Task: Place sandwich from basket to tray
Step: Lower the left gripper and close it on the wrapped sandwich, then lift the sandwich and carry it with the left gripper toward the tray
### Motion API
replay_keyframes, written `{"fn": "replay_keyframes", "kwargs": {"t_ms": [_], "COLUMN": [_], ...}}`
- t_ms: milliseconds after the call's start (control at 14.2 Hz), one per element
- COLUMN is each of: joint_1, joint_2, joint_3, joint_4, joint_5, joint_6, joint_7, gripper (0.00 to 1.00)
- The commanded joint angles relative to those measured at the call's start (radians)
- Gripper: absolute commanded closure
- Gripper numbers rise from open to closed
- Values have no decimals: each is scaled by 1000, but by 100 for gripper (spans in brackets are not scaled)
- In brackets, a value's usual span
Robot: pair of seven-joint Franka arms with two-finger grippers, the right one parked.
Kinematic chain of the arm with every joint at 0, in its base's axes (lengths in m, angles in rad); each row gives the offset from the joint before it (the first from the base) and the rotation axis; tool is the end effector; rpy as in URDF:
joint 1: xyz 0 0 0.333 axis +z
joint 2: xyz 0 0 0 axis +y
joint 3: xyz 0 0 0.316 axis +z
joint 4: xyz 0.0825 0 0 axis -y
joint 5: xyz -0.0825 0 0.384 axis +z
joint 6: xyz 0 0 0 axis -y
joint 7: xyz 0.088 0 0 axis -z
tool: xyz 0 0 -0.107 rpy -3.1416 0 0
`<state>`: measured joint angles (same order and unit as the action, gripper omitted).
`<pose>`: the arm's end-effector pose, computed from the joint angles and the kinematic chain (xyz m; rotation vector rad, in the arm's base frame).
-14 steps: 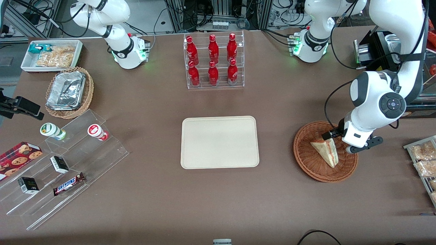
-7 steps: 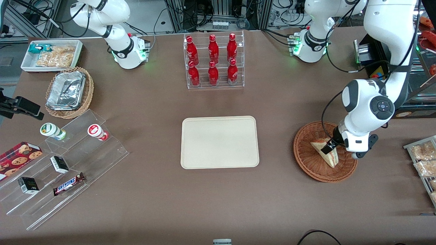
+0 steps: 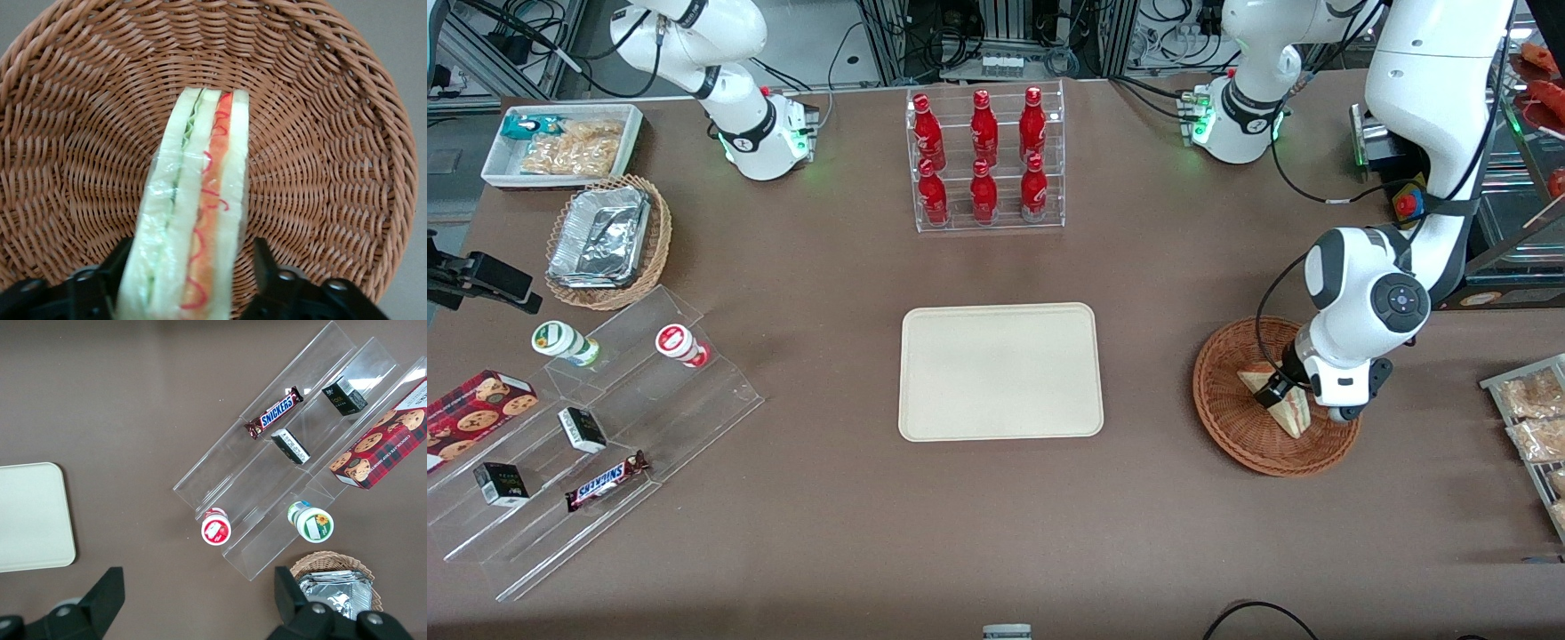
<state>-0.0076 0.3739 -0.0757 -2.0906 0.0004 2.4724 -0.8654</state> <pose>0.5841 -0.0482 0.2437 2.8752 1.1938 -0.0071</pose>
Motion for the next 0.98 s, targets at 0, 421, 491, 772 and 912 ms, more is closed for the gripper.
{"fn": "replay_keyframes", "kwargs": {"t_ms": [0, 421, 491, 772, 912], "joint_1": [0, -32, -69, -233, -306], "joint_2": [-15, -67, -56, 57, 98], "joint_3": [-3, -16, -19, -19, -19], "joint_4": [0, 160, 228, 421, 467], "joint_5": [3, 24, 51, 67, 53], "joint_6": [-6, -315, -399, -553, -552], "joint_7": [8, 244, 328, 292, 272], "gripper": [94, 93, 92, 98, 99]}}
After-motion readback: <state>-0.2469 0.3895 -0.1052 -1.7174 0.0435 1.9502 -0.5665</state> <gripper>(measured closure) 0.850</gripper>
